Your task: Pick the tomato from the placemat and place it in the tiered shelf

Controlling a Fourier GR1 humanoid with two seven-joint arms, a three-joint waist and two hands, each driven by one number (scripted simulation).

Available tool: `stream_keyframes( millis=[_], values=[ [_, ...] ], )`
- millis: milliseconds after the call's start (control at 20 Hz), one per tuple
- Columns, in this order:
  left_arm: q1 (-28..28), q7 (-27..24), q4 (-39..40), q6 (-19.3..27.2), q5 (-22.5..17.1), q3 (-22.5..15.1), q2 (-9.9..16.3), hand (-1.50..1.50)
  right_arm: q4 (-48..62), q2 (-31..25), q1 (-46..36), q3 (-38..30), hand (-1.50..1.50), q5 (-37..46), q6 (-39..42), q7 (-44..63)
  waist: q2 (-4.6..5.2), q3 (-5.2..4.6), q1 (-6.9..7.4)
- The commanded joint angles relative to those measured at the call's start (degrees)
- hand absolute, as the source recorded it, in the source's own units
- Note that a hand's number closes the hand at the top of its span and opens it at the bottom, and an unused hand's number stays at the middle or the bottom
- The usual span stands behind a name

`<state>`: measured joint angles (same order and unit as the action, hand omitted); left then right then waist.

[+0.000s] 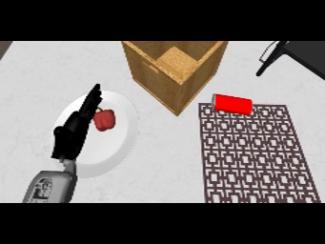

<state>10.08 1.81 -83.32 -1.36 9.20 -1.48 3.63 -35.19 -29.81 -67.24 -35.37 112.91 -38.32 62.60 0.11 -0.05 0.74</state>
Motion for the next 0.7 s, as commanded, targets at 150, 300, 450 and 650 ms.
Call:
stream_keyframes(
  millis=[150,300,450,650],
  values=[
    [0.2,-1.1,2.3,0.0,0.0,0.3,-0.2,0.00,-4.9,1.6,-0.5,-2.3,-1.50,-5.4,-6.2,1.8,0.07,0.06,-0.26],
    [-0.1,0.3,0.1,-1.2,-1.1,1.1,0.9,0.00,-8.0,4.2,0.7,-2.3,-1.50,-7.2,-5.2,1.0,-0.23,0.05,-0.47],
    [-0.2,-0.1,0.0,-0.7,-0.3,0.5,0.6,0.00,-7.1,2.4,-4.6,-2.4,-1.50,-9.4,-3.7,-1.4,-0.14,0.05,-0.08],
    [-1.1,0.1,-0.8,-2.3,-2.0,2.3,2.4,0.00,-10.7,1.2,-2.4,-2.6,-1.50,-11.5,-7.4,-2.3,-0.16,0.05,-0.25]
  ],
)
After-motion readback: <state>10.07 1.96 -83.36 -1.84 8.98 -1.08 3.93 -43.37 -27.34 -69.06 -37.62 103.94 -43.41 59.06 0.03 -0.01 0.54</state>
